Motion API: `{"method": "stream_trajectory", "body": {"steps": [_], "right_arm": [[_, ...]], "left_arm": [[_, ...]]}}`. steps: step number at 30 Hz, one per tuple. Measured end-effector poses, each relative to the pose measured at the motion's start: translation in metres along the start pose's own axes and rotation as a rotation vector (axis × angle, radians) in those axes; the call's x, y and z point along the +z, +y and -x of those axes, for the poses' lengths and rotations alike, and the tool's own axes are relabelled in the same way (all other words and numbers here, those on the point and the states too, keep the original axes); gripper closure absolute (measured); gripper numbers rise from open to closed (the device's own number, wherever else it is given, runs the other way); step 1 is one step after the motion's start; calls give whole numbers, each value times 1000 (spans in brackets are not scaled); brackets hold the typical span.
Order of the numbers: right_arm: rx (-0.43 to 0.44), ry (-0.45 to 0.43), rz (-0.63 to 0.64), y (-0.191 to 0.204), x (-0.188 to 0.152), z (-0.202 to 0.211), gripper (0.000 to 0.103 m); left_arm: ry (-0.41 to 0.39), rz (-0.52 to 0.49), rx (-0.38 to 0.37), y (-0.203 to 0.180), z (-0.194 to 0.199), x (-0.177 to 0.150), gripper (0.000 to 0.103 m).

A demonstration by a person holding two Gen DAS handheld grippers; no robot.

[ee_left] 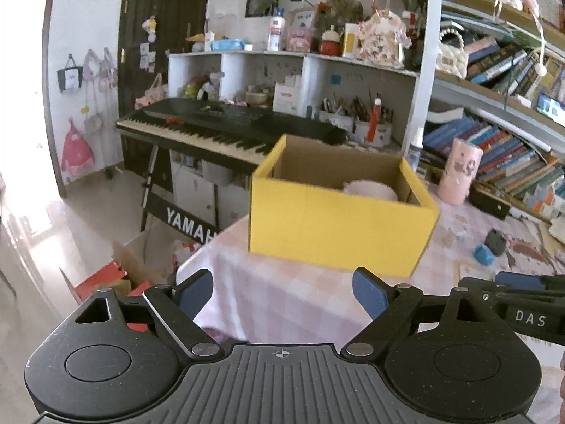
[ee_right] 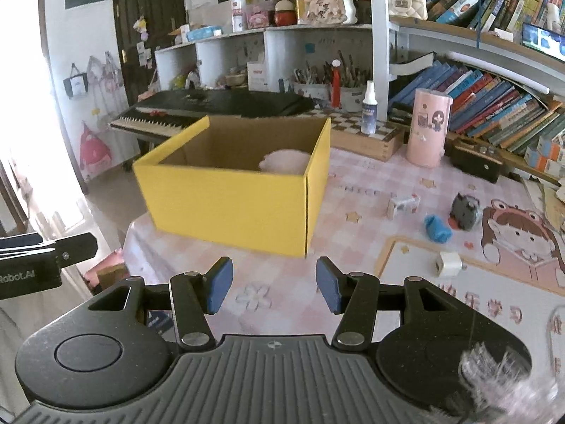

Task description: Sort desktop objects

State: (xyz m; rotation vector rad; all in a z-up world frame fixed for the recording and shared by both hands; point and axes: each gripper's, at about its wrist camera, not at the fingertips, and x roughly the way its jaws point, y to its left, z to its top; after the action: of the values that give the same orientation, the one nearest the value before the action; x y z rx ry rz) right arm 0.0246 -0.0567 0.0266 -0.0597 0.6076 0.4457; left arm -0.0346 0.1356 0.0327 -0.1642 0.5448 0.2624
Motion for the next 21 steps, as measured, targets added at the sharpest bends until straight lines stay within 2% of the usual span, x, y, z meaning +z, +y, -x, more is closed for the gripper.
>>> {"method": "stream_trajectory", "body": {"steps": [11,21], "right_arm": [[-31,47,15,11,-35,23,53],[-64,86,-28,1,-45,28,53]], "left_arm": [[45,-62,-57,-11,17,-31,15],[84,-70,-77,-16,16,-38,15]]}}
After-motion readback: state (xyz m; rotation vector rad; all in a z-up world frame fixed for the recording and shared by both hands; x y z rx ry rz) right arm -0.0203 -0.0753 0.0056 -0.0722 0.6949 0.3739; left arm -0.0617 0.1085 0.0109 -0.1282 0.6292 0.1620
